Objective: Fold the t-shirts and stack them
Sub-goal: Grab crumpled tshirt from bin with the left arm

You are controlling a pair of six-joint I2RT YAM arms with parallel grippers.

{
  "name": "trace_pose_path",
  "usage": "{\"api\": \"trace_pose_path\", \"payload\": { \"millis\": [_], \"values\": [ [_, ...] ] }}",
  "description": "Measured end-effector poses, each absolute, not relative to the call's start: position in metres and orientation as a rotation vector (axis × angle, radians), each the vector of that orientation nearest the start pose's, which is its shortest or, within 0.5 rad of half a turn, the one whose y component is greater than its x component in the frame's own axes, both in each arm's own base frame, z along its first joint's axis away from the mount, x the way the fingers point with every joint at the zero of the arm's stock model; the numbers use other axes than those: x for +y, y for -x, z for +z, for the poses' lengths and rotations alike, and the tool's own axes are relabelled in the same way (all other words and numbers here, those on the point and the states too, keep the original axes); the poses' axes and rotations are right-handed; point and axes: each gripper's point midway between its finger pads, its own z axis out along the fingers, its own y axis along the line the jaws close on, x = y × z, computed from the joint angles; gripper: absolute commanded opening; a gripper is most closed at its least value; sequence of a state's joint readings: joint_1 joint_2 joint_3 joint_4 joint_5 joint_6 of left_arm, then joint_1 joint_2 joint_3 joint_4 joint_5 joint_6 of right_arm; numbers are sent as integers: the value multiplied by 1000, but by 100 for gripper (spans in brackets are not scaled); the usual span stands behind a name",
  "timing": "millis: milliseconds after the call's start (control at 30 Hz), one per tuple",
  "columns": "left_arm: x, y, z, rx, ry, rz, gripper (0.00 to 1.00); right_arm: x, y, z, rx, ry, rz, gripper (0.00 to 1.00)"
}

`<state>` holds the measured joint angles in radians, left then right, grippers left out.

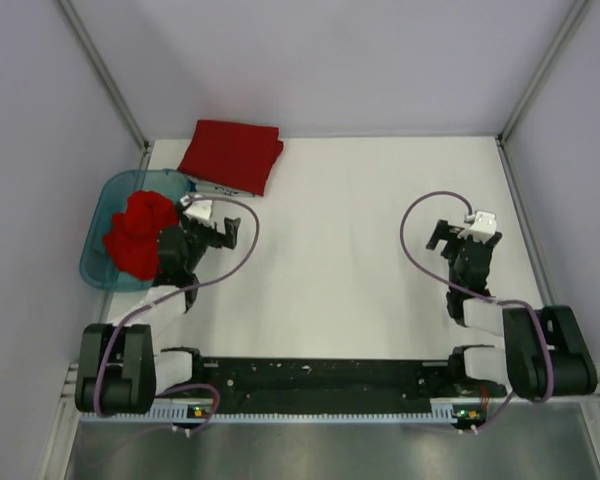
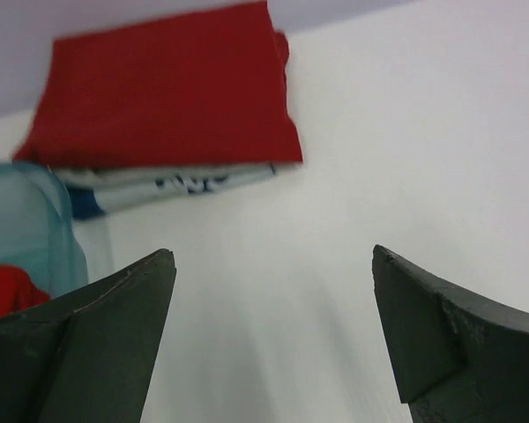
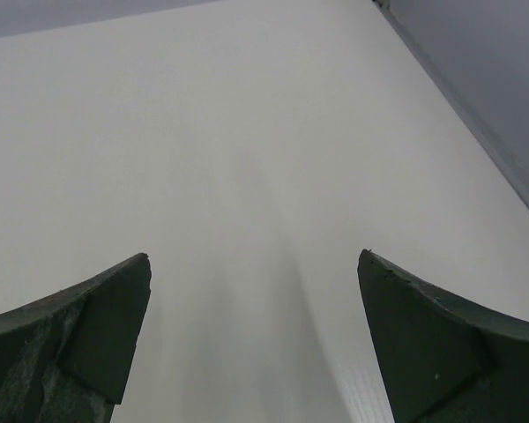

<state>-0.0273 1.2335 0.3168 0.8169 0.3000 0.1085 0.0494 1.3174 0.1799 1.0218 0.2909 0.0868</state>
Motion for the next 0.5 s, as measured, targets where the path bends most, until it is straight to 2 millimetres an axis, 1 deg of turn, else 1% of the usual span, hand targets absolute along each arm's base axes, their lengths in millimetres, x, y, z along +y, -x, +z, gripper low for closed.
{"api": "trace_pose_path", "payload": {
  "millis": [33, 100, 133, 200, 233, 300, 333, 367, 400, 433, 500],
  "values": [
    [-59, -370, 159, 1613, -343, -194, 90, -29, -348, 107, 1671, -244, -140, 99],
    [-61, -390, 208, 1569, -367, -201, 88, -29, -348, 130, 1637, -252, -130, 99],
    [-63, -398, 233, 1548, -387, -207, 89, -27, -349, 146, 1608, -253, -112, 99],
    [-69, -403, 270, 1526, -435, -226, 94, -17, -350, 194, 1506, -229, -36, 99],
    [-72, -402, 283, 1532, -460, -234, 94, -11, -350, 215, 1465, -215, 1, 99],
    [-70, -399, 295, 1607, -475, -239, 95, 7, -349, 261, 1397, -151, 104, 99],
    [-66, -399, 301, 1648, -476, -227, 95, 19, -349, 284, 1374, -109, 160, 99],
    [-58, -399, 306, 1686, -471, -202, 97, 29, -348, 303, 1355, -69, 207, 99],
    [-47, -401, 311, 1717, -455, -172, 97, 40, -346, 319, 1345, -22, 254, 99],
    [-31, -404, 315, 1747, -432, -130, 98, 54, -343, 335, 1331, 44, 308, 99],
    [15, -409, 318, 1820, -357, -28, 97, 79, -334, 351, 1314, 155, 392, 99]
  ]
}}
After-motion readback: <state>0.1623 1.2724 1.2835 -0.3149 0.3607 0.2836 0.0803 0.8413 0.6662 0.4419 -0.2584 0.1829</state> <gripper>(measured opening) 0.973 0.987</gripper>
